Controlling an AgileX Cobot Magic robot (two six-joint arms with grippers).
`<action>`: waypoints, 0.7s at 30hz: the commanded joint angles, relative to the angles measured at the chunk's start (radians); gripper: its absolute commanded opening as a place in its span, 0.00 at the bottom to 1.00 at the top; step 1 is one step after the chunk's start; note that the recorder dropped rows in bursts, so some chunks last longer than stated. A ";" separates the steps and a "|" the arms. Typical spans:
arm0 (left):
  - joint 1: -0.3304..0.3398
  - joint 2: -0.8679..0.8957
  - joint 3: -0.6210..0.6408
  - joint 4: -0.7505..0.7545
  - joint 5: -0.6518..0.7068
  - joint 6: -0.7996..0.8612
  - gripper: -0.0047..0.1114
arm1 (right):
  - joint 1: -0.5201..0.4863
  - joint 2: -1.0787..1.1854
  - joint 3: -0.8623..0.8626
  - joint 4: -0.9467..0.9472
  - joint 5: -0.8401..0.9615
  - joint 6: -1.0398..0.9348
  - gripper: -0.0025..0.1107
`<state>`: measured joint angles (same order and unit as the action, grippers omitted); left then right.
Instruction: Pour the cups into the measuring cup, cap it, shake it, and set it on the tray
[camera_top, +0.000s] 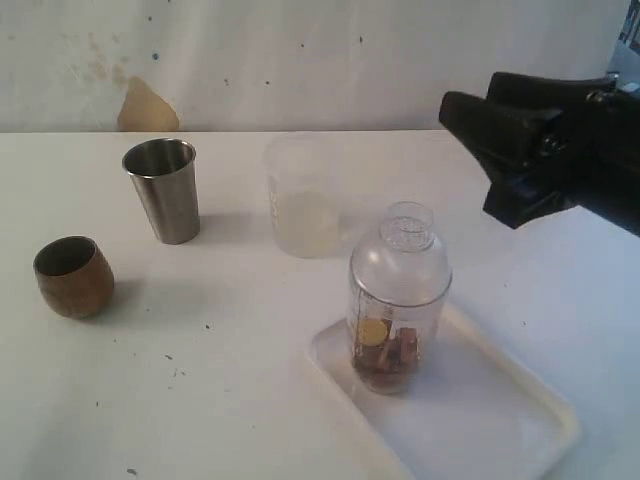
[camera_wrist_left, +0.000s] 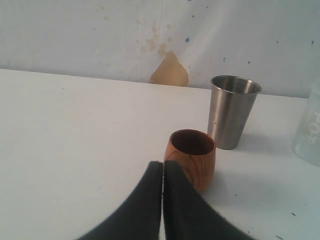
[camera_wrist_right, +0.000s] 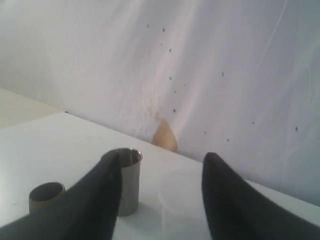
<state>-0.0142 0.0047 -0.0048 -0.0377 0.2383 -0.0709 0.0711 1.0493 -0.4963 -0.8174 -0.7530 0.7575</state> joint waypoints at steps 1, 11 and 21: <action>0.002 -0.005 0.005 -0.005 -0.004 0.002 0.05 | 0.003 -0.170 -0.005 -0.103 0.145 0.163 0.24; 0.002 -0.005 0.005 -0.005 -0.004 0.002 0.05 | -0.053 -1.049 0.496 0.795 1.052 -0.780 0.02; 0.002 -0.005 0.005 -0.005 -0.004 0.002 0.05 | -0.055 -1.049 0.496 0.817 1.074 -0.780 0.02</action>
<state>-0.0142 0.0047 -0.0048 -0.0377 0.2383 -0.0709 0.0220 0.0061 -0.0046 0.0000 0.3233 -0.0209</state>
